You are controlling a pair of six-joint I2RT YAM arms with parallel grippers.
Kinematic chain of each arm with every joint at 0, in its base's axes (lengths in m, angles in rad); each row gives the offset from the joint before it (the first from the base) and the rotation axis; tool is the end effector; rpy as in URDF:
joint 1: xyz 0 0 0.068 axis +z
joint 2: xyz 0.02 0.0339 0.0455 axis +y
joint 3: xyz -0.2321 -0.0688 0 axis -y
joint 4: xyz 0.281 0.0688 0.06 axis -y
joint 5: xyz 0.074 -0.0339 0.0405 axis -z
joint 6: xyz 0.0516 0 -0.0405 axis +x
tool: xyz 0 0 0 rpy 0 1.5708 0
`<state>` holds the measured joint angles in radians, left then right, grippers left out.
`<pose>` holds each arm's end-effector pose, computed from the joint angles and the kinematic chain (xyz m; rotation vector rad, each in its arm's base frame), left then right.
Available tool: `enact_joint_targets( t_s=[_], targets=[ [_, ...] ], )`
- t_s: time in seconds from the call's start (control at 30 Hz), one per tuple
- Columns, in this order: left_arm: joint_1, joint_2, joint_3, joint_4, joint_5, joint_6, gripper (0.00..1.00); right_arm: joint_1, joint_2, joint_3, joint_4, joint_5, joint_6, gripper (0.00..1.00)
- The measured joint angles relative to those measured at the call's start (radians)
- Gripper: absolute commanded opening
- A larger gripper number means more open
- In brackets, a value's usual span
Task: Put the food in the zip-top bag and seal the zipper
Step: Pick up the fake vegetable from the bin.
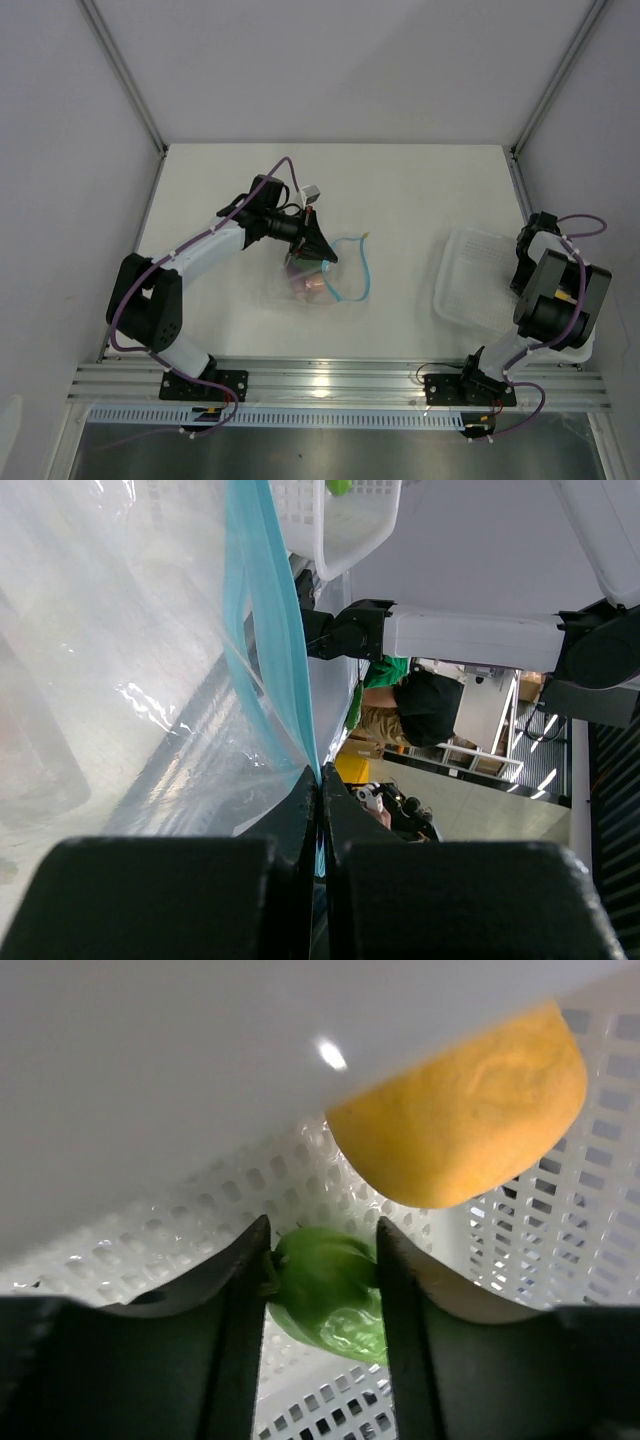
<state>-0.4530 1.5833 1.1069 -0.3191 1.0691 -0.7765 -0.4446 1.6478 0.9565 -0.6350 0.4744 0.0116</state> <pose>0.3122 -0.2023 0.1995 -0.1933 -2.5573 1.7927 0.2802 -0.1596 0.0957 0.7423 2.8154 -0.7640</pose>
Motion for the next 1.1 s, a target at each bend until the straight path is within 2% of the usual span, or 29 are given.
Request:
enact_joint_targets(
  t_s=[0.23, 0.27, 0.8, 1.1],
  targets=[
    [0.0, 0.0, -0.014, 0.004, 0.0, 0.0, 0.01, 0.013, -0.032, -0.008, -0.001, -0.04, -0.029, 0.09],
    [0.0, 0.0, -0.015, 0.004, 0.0, 0.0, 0.01, 0.018, -0.037, -0.008, -0.002, -0.047, -0.031, 0.02],
    [0.0, 0.0, -0.032, 0.008, 0.0, -0.001, 0.01, 0.208, -0.138, 0.021, -0.073, -0.09, -0.006, 0.0],
    [0.0, 0.0, -0.036, 0.02, 0.0, -0.002, 0.01, 0.387, -0.202, 0.222, -0.166, -0.155, 0.042, 0.0]
  ],
)
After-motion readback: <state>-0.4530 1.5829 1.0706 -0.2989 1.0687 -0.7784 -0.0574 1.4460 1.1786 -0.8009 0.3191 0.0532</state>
